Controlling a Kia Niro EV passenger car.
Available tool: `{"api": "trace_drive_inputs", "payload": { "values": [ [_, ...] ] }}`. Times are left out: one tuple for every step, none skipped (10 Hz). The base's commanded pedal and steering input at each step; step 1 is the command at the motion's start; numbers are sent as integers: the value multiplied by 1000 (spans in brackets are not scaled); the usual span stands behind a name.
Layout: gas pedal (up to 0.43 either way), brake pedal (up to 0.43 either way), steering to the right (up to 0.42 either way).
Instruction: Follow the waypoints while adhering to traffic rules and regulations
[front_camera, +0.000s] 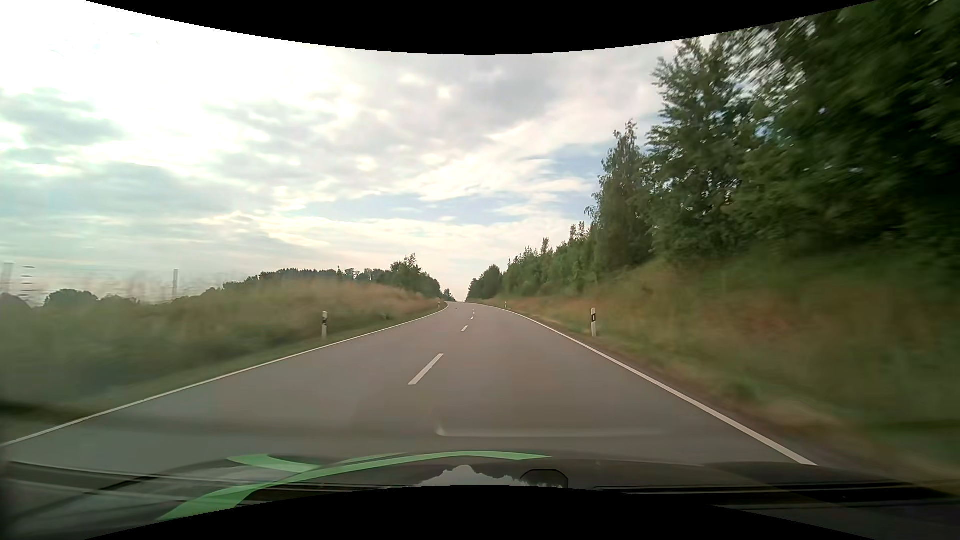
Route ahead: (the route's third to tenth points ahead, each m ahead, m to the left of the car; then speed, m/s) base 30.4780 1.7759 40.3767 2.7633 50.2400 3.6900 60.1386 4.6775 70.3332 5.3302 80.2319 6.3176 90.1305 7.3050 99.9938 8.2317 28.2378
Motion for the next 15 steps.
{"api": "trace_drive_inputs", "payload": {
  "values": [
    [350, 0, -11],
    [311, 0, -12],
    [299, 0, -12],
    [299, 0, -12],
    [299, 0, -12],
    [299, 0, -12],
    [299, 0, -12],
    [287, 0, -12],
    [287, 0, -12],
    [287, 0, -12],
    [287, 0, -12],
    [299, 0, -11],
    [299, 0, -11],
    [299, 0, -11],
    [299, 0, -11]
  ]
}}
